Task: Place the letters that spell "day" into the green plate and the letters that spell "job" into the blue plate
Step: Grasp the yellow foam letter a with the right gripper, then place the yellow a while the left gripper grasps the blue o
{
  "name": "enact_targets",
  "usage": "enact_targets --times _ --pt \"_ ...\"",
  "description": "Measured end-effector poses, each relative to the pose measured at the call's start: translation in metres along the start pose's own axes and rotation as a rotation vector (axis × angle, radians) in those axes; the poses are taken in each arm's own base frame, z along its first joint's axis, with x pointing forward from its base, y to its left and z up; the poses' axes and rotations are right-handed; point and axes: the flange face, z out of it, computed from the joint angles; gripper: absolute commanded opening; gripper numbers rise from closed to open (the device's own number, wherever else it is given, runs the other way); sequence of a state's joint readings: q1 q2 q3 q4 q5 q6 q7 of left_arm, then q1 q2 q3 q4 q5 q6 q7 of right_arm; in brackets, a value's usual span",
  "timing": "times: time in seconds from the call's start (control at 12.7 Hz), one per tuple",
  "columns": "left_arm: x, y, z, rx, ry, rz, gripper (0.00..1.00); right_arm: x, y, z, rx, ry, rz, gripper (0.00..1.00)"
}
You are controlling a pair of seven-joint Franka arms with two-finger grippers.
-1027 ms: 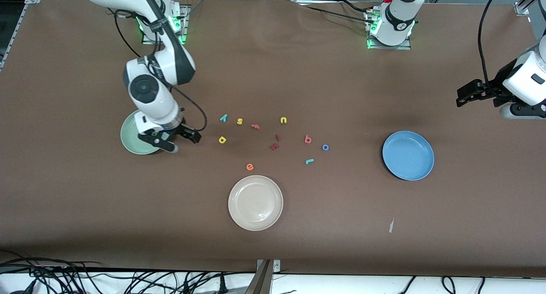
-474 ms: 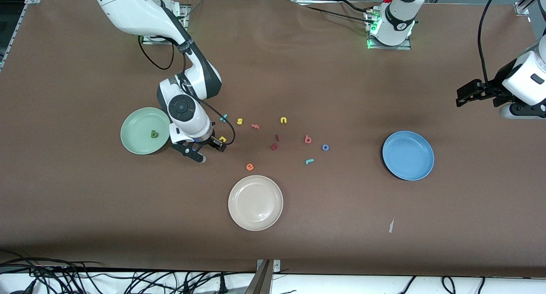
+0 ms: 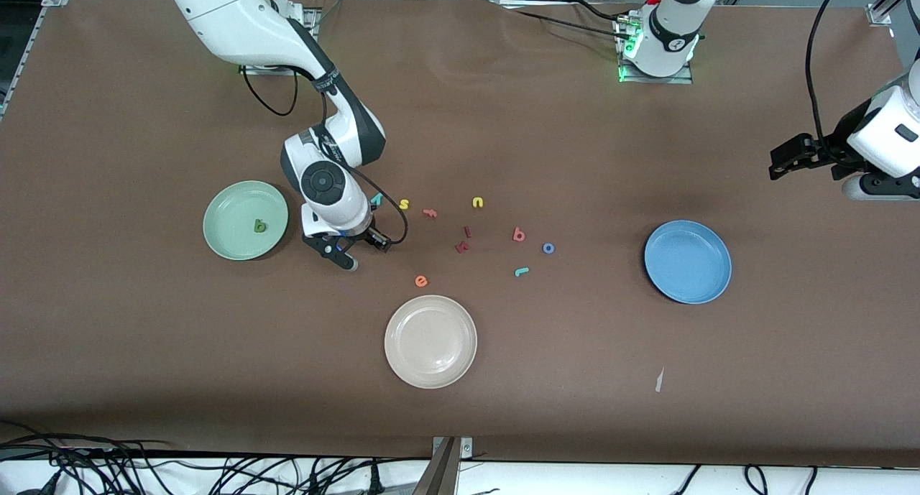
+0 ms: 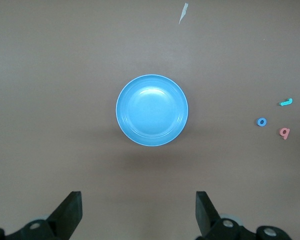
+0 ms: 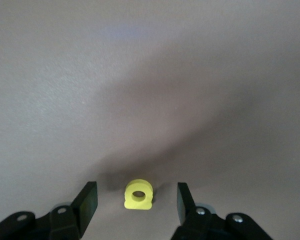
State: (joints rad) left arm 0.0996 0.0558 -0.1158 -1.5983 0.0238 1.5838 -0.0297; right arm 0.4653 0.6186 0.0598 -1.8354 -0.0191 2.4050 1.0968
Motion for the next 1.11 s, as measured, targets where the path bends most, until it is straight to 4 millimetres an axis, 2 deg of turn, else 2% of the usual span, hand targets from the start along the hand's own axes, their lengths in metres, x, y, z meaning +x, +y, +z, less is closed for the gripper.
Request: enact_targets --times 0.08,0.16,0.47,0.55,0.63,0.71,0.95,1.11 --pt "0.000 0.000 0.000 0.000 0.000 0.000 1.00 -0.002 0.000 0.004 -0.004 -0.004 0.000 0.69" --pt "0.000 0.000 0.000 0.000 0.000 0.000 1.00 -0.003 0.000 0.006 -0.007 -0.006 -0.001 0.61" --pt "0.001 0.005 0.001 0.000 -0.001 0.006 1.00 -0.005 -0.001 0.010 -0.010 -0.008 -0.003 0.21" --pt "0.003 0.010 0.005 0.000 -0.009 0.015 1.00 -0.005 -0.001 0.010 -0.010 -0.008 -0.004 0.14" --pt "0.007 0.014 0.012 -0.001 -0.022 0.023 1.00 -0.005 -0.002 0.009 -0.008 -0.007 -0.005 0.08" --pt "0.011 0.021 0.021 -0.001 -0.037 0.035 1.00 -0.005 -0.002 0.009 -0.008 -0.007 -0.005 0.08" --pt "0.022 0.072 0.053 0.003 -0.085 0.089 1.00 -0.004 -0.003 0.007 -0.004 -0.005 -0.013 0.08" --pt "0.034 0.119 0.085 0.005 -0.084 0.098 1.00 0.001 -0.007 -0.003 -0.007 -0.004 -0.037 0.08"
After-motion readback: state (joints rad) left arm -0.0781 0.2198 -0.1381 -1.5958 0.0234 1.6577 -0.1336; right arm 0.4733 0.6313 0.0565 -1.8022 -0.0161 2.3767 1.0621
